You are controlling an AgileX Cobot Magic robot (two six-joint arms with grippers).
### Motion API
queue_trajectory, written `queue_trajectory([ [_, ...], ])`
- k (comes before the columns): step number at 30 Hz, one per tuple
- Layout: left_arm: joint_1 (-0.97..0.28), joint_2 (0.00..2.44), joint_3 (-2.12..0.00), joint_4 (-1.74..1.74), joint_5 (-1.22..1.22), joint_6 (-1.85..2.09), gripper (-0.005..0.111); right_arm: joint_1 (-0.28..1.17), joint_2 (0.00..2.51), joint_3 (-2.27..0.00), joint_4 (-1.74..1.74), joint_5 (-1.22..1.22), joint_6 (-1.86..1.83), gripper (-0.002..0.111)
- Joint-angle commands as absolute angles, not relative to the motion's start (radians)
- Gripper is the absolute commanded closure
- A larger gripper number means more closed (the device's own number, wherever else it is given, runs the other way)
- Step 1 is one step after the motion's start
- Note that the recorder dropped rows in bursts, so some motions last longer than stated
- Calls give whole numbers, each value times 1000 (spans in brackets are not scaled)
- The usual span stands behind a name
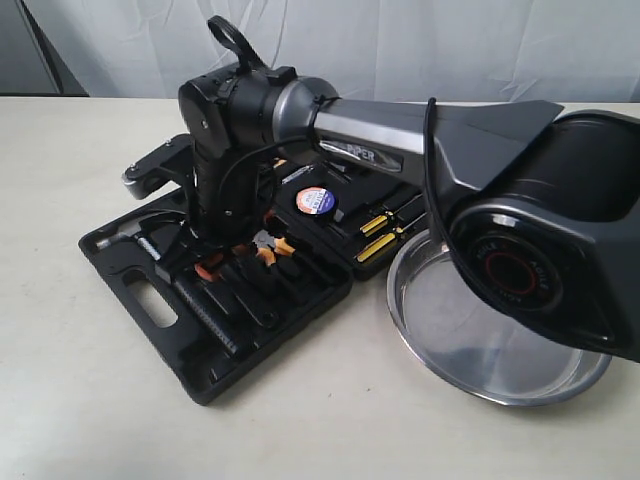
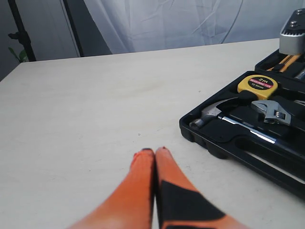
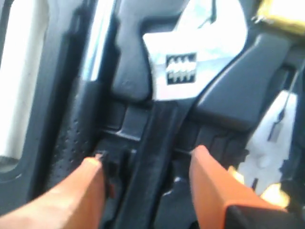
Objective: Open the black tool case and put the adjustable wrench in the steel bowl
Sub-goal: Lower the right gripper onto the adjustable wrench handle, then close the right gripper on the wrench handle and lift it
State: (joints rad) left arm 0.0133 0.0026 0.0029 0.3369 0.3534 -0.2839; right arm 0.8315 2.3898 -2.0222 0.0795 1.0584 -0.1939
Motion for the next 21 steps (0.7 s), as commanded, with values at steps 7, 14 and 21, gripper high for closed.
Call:
queue_trajectory([
  [7, 17, 0, 0, 334, 343, -285, 107, 827, 2406, -2020, 44, 961, -157, 57],
  [14, 17, 0, 0, 334, 343, -285, 107, 827, 2437, -2020, 55, 964, -157, 57],
  [21, 17, 0, 0, 334, 343, -285, 107, 827, 2490, -2020, 63, 971, -130, 57],
])
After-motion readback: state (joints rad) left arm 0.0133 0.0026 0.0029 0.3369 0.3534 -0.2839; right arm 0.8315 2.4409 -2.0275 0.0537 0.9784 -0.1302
